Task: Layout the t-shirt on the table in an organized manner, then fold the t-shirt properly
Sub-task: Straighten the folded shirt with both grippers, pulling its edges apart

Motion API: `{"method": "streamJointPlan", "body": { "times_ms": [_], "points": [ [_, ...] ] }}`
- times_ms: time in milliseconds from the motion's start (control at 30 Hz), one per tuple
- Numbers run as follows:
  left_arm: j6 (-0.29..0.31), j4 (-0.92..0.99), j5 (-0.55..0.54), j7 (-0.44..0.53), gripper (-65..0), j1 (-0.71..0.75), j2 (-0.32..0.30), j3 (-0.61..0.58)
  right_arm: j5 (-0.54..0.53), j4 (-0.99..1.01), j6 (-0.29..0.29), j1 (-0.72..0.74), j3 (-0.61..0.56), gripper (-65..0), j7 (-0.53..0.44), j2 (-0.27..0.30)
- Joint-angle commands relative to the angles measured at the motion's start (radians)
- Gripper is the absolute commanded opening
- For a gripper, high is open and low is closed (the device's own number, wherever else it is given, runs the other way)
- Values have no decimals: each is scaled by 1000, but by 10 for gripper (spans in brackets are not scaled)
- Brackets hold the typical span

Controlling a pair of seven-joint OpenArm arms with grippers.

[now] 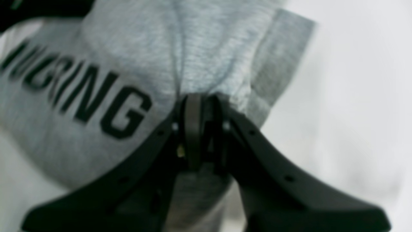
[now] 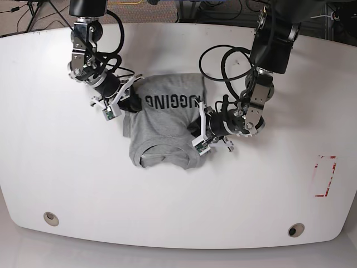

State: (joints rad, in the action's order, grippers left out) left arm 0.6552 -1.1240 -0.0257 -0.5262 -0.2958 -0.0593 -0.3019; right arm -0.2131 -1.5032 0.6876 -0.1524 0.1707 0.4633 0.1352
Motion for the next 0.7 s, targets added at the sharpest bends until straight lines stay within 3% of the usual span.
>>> {"method": "streamJointPlan", "body": {
  "times_ms": [0, 200, 300, 400, 667],
  "points": [
    [-22, 17, 46, -45, -571, -42, -7, 2, 10, -44, 11, -14, -1, -585, 33, -24],
    [-21, 15, 46, -47, -571, -79, -7, 2, 10, -116, 11, -13, -4, -585, 76, -56],
    [16, -14, 46, -64, -571, -84, -12, 4, 10, -179, 11, 3, -1, -585, 121, -56],
    [43, -78, 46, -107, -571, -84, -14, 7, 10, -248, 11, 18, -1, -585, 177, -49],
    [25, -319, 46, -168, -571, -38, -4, 10, 10, -406, 11, 86, 68, -583, 340, 5]
  ]
}}
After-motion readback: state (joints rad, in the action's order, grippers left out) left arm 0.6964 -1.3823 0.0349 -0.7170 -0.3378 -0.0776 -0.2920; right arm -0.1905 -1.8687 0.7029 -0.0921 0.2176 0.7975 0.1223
